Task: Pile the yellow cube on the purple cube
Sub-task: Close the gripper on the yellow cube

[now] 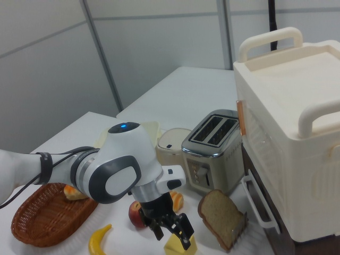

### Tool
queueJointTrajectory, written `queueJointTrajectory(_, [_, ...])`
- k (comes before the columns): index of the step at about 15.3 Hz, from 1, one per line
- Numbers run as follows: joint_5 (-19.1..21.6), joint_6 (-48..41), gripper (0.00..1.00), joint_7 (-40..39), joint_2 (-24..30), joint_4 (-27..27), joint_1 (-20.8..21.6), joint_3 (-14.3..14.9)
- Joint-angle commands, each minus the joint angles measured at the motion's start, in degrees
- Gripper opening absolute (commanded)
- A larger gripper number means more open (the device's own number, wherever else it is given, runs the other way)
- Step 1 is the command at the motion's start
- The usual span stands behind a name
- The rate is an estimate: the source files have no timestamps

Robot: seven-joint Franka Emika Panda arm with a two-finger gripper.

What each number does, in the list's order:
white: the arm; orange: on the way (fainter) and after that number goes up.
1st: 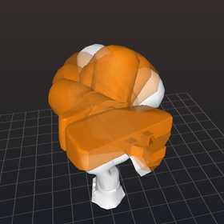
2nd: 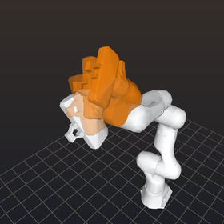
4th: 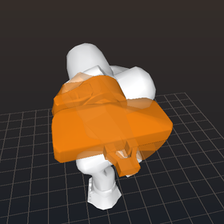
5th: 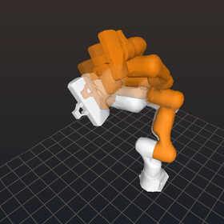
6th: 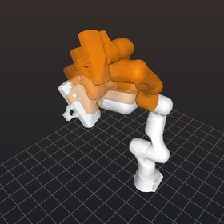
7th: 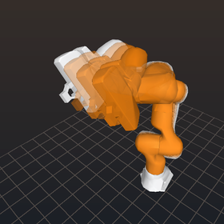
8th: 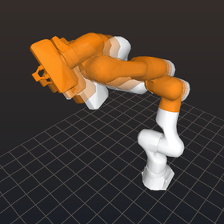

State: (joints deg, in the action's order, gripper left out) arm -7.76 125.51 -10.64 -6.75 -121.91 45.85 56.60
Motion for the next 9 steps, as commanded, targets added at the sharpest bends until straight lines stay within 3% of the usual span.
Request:
queueJointTrajectory(1, [-0.59,2.28,1.0,-6.13,1.83,-1.66,0.29,0.0])
queueJointTrajectory(6, [0.2,6.83,1.0,-6.33,1.66,-2.89,0.21,-0.18])
queueJointTrajectory(9, [5.99,8.78,1.0,-5.45,1.74,-3.33,0.47,-0.18])
